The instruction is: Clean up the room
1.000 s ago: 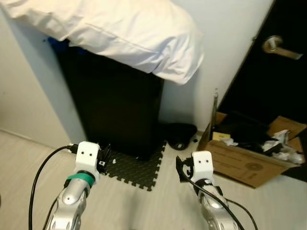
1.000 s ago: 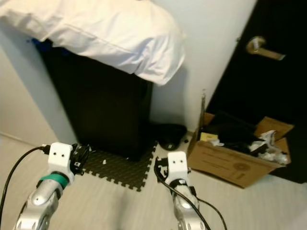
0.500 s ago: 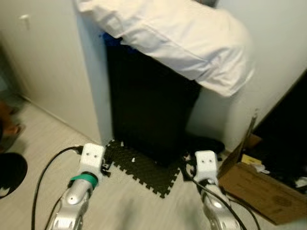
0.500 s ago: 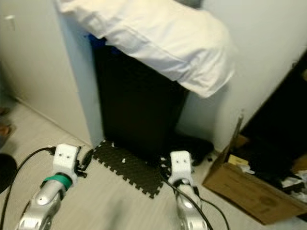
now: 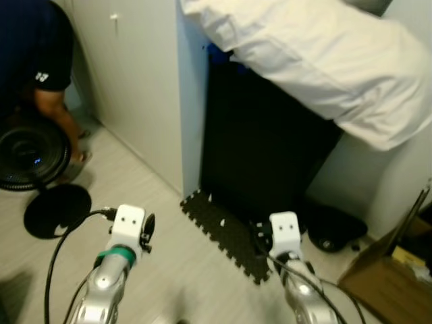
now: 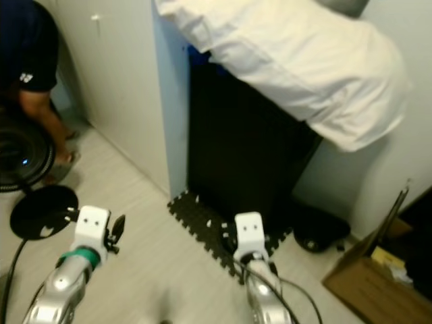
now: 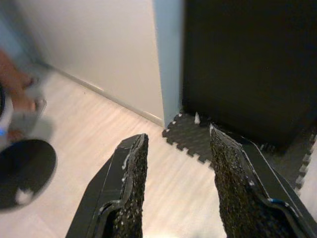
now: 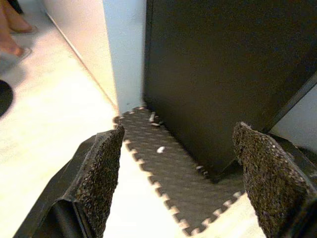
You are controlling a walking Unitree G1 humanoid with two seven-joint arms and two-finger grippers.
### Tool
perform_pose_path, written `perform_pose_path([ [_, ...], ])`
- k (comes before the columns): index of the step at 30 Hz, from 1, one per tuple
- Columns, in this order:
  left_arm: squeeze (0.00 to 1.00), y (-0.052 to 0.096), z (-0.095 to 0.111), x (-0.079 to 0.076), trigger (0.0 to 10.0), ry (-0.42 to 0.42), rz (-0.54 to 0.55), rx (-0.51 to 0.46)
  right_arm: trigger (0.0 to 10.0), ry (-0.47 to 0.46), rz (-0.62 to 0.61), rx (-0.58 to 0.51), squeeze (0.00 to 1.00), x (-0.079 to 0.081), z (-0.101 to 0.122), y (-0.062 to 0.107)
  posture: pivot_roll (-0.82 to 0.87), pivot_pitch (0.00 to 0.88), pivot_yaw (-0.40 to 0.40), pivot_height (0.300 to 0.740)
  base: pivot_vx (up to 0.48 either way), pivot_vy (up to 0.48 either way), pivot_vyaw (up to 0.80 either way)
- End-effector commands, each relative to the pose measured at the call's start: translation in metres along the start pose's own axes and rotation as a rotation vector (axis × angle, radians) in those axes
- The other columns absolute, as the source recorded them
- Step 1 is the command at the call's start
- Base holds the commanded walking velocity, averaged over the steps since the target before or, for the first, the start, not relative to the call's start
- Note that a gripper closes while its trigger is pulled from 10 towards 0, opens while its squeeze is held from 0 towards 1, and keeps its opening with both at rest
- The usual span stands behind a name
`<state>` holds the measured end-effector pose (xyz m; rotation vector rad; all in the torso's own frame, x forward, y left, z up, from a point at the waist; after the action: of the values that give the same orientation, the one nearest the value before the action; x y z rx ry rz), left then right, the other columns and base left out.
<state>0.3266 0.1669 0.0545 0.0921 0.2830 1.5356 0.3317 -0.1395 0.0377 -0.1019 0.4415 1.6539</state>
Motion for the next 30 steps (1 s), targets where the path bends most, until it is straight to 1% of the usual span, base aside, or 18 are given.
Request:
perform_pose_path([
  [1, 0.00, 0.003, -0.012, 0.012, 10.0, 0.054, 0.052, 0.054, 10.0, 0.001, 0.008, 0.024, 0.00, 0.003, -0.007, 0.003, 0.05, 0.000, 0.003, 0.740, 0.000, 0.000, 0.80],
  [2, 0.00, 0.003, -0.012, 0.012, 10.0, 0.054, 0.052, 0.054, 10.0, 0.001, 0.008, 0.024, 0.00, 0.003, -0.007, 0.003, 0.05, 0.000, 0.003, 0.740, 0.000, 0.000, 0.80],
  [3, 0.00, 0.004, -0.017, 0.016, 10.0, 0.080, 0.079, 0.085, 10.0, 0.000, 0.006, 0.027, 0.00, 0.003, -0.007, 0.003, 0.06, 0.000, 0.002, 0.740, 0.000, 0.000, 0.80],
  [7, 0.00, 0.005, -0.018, 0.016, 10.0, 0.079, 0.080, 0.093, 10.0, 0.000, 0.006, 0.029, 0.00, 0.002, -0.008, 0.003, 0.06, 0.000, 0.002, 0.740, 0.000, 0.000, 0.80],
  [8, 0.00, 0.004, -0.016, 0.014, 10.0, 0.060, 0.062, 0.078, 10.0, 0.000, 0.006, 0.030, 0.00, 0.002, -0.008, 0.002, 0.06, 0.000, 0.002, 0.740, 0.000, 0.000, 0.80],
  [9, 0.00, 0.004, -0.013, 0.012, 10.0, 0.017, 0.048, 0.056, 10.0, 0.001, 0.007, 0.029, 0.00, 0.002, -0.008, 0.002, 0.06, 0.000, 0.002, 0.740, 0.000, 0.000, 0.80],
  [10, 0.00, 0.004, -0.013, 0.012, 10.0, 0.017, 0.048, 0.056, 10.0, 0.001, 0.007, 0.029, 0.00, 0.002, -0.008, 0.002, 0.06, 0.000, 0.002, 0.740, 0.000, 0.000, 0.80],
  [11, 0.00, 0.004, -0.010, 0.011, 10.0, -0.014, 0.039, 0.040, 10.0, 0.001, 0.007, 0.029, 0.00, 0.002, -0.008, 0.002, 0.06, 0.000, 0.002, 0.740, 0.000, 0.000, 0.80],
  [12, 0.00, 0.004, -0.008, 0.009, 10.0, -0.028, 0.032, 0.024, 10.0, 0.002, 0.009, 0.029, 0.00, 0.002, -0.008, 0.002, 0.06, 0.000, 0.002, 0.740, 0.000, 0.000, 0.80],
  [14, 0.00, 0.004, -0.007, 0.008, 10.0, -0.034, 0.031, 0.015, 10.0, 0.002, 0.009, 0.029, 0.00, 0.002, -0.008, 0.002, 0.06, 0.000, 0.002, 0.740, 0.000, 0.000, 0.80],
  [21, 0.00, 0.003, -0.005, 0.005, 10.0, -0.042, 0.024, 0.013, 10.0, 0.001, 0.009, 0.030, 0.00, 0.002, -0.008, 0.001, 0.05, 0.000, -0.003, 0.740, 0.000, 0.000, 0.80],
  [24, 0.00, 0.004, -0.003, 0.007, 10.0, -0.029, 0.041, 0.008, 10.0, 0.005, 0.015, 0.030, 0.00, 0.003, -0.008, 0.001, 0.06, 0.000, -0.013, 0.740, 0.000, 0.000, 0.80],
  [30, 0.00, 0.005, -0.004, 0.009, 10.0, -0.032, 0.048, 0.001, 10.0, 0.008, 0.021, 0.029, 0.00, 0.003, -0.008, 0.001, 0.06, 0.000, -0.018, 0.740, 0.000, 0.000, 0.80],
])
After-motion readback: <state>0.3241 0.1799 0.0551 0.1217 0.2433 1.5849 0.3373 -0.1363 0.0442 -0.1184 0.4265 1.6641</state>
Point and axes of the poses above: a point about 5 cm out from each wrist's last joint towards the gripper, its own y axis pointing back from the gripper into the wrist, its own z axis along the axis of the wrist's last joint, x = y × z, the point moved 5 cm from there along -y, pointing out of the wrist towards the gripper, and after that the axes turned 15 degrees about y, right-handed, at the moved point
